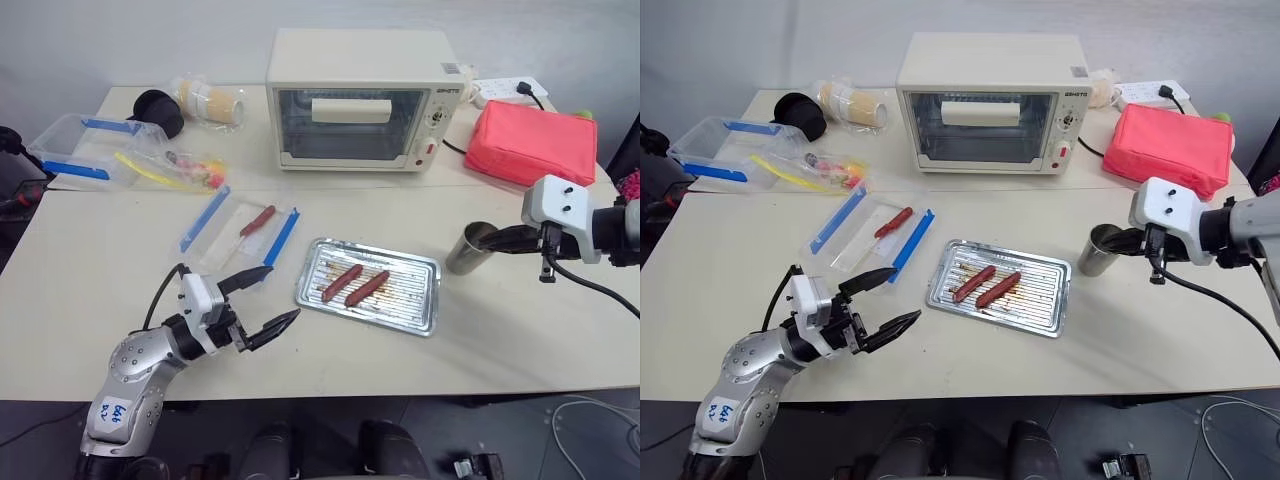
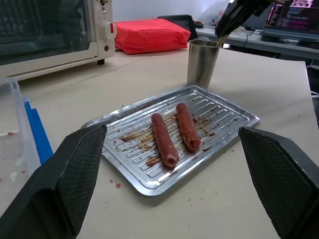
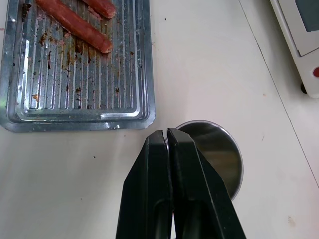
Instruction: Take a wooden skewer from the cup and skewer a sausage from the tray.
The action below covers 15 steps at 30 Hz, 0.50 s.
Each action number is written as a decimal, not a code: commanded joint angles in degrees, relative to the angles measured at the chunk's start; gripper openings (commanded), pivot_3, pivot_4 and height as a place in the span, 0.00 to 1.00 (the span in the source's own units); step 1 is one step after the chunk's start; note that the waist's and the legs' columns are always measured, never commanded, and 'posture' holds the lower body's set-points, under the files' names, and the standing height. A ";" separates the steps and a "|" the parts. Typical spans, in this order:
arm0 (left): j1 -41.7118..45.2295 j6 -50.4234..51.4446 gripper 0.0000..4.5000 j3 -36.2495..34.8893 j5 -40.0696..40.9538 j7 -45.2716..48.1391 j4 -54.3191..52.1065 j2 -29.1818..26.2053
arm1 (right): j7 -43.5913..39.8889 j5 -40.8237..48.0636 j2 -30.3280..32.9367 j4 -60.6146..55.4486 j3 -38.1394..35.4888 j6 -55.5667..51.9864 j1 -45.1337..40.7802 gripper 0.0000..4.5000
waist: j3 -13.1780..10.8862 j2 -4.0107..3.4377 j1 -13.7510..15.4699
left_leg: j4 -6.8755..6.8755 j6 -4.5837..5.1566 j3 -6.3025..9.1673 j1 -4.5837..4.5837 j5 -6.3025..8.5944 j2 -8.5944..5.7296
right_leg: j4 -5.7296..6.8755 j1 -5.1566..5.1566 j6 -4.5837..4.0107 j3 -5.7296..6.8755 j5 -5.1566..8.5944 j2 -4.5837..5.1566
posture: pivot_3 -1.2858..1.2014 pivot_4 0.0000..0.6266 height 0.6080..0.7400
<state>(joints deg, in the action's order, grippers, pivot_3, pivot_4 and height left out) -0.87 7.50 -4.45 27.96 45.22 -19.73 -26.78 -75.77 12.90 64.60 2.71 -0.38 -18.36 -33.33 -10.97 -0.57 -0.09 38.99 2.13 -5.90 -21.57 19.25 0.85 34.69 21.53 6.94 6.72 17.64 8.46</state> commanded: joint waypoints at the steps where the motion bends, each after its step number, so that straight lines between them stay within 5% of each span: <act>1: 0.08 -1.08 1.00 -0.47 0.08 -0.03 -0.75 0.20 | -0.64 0.63 0.64 0.58 -1.17 -0.33 -3.21 0.00 | -0.01 -0.01 -0.03 | 0.00 0.00 0.00 0.00 0.00 0.00 | 0.00 0.00 0.00 0.00 0.00 0.00 | 0.52 0.24 1.00; 15: 0.73 -2.02 1.00 -0.41 0.59 0.96 0.05 0.66 | -14.60 8.44 7.78 8.61 -3.42 -13.60 -20.22 0.00 | -0.04 -0.08 -0.13 | -0.04 -0.01 0.04 -0.05 0.02 0.02 | -0.15 0.04 -0.01 -0.20 0.00 0.04 | 0.52 0.24 1.00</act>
<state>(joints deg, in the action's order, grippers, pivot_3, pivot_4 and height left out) -0.51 6.75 -4.44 27.83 45.81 -19.26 -26.30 -87.28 19.20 70.27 10.67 -0.62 -30.02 -51.43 -11.01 -0.65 -0.22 38.95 2.11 -5.85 -21.61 19.28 0.87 34.52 21.58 6.93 6.51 17.64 8.49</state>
